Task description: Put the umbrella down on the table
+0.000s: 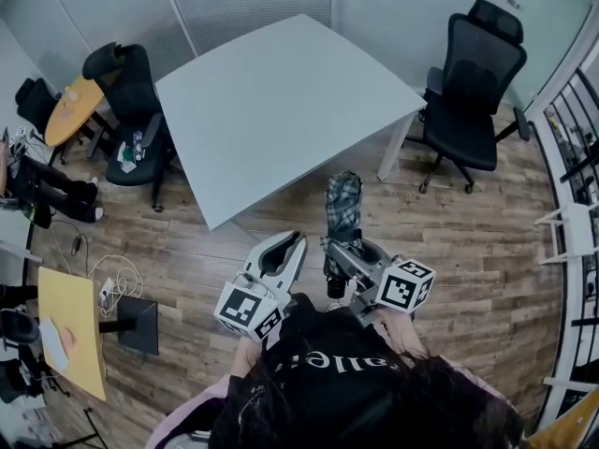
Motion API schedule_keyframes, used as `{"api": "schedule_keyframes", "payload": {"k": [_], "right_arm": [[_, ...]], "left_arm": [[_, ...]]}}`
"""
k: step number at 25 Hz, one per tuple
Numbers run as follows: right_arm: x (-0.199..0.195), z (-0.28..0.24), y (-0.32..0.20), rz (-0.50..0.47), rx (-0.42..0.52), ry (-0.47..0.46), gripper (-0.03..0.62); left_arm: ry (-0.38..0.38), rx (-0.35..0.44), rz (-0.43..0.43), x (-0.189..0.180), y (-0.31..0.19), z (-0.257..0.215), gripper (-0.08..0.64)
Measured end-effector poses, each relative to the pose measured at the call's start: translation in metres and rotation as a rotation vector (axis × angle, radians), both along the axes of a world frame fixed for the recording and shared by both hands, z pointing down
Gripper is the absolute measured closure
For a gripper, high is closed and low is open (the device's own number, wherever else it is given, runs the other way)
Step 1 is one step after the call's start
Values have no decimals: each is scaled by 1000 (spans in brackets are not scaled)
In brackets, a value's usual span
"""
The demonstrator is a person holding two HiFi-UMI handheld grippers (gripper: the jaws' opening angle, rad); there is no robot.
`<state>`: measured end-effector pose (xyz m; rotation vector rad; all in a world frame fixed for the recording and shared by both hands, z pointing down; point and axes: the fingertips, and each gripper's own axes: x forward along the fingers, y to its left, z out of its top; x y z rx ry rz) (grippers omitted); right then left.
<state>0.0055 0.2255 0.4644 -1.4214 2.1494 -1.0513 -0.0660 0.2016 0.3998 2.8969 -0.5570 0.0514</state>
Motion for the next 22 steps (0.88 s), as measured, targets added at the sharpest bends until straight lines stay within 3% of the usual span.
{"api": "schedule_keyframes", "payload": {"k": [13, 22], "right_arm": [[15, 12, -10, -32, -12, -30, 391], [36, 20, -53, -7, -26, -25, 391]], "left_arm": [[-79, -15, -70, 4, 0, 11, 500], [-82, -32, -28, 29, -43, 21, 500]]}}
